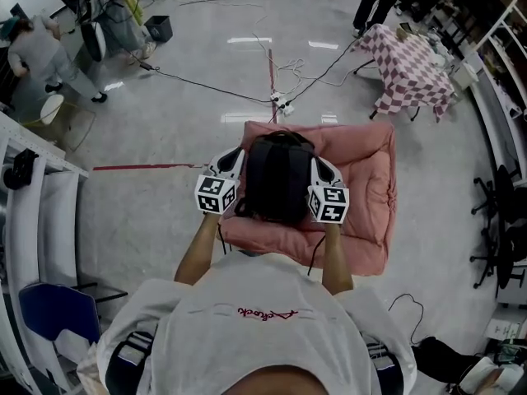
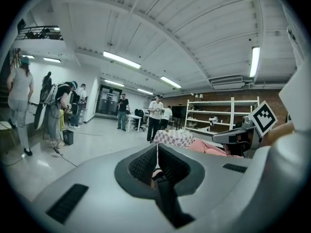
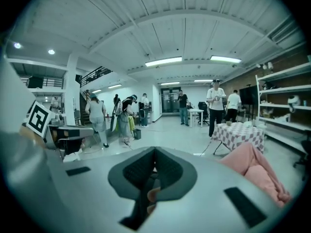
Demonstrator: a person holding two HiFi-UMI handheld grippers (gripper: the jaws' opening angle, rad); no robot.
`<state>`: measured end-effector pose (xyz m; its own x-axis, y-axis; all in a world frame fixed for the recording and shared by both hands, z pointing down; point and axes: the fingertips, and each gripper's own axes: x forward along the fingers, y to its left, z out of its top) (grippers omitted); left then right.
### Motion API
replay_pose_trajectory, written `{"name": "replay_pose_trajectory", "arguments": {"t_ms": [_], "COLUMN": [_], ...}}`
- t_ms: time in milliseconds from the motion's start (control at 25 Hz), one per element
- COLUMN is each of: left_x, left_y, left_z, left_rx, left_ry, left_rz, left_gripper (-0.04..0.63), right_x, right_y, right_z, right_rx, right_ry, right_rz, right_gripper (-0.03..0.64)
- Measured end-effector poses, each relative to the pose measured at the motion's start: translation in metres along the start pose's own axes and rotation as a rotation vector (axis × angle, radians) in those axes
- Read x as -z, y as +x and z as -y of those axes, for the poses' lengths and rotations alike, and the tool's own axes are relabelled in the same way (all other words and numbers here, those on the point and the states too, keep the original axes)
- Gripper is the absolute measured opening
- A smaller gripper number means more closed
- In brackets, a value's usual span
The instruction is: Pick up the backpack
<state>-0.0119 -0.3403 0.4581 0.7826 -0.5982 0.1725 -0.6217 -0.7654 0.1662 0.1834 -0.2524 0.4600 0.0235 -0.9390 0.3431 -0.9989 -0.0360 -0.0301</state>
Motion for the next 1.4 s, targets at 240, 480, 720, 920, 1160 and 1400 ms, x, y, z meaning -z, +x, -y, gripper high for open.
{"name": "replay_pose_trajectory", "arguments": {"t_ms": [240,480,720,920,1160,1400], "left_x": [-0.008,0.003,0.016,0.023,0.036,0.062], "left_y": [0.025,0.04,0.045,0.046,0.053,0.06], "left_z": [-0.029,-0.032,-0.022,-0.019,-0.019,-0.022], "left_rx": [0.011,0.026,0.005,-0.033,-0.057,-0.067], "left_ry": [0.006,-0.007,-0.009,-0.018,-0.024,-0.05], "left_rz": [0.009,-0.021,-0.049,-0.071,-0.108,-0.162], "left_gripper": [0.017,0.017,0.017,0.017,0.017,0.017], "right_x": [-0.011,-0.005,0.006,0.018,0.029,0.058], "right_y": [0.027,0.034,0.032,0.035,0.045,0.054], "right_z": [0.012,0.025,0.041,0.049,0.057,0.06], "right_rx": [0.042,0.064,0.049,0.017,-0.012,-0.031], "right_ry": [-0.001,0.01,0.022,0.033,0.045,0.063], "right_rz": [0.006,-0.015,-0.028,-0.054,-0.083,-0.149], "right_gripper": [0.018,0.02,0.019,0.02,0.02,0.02]}}
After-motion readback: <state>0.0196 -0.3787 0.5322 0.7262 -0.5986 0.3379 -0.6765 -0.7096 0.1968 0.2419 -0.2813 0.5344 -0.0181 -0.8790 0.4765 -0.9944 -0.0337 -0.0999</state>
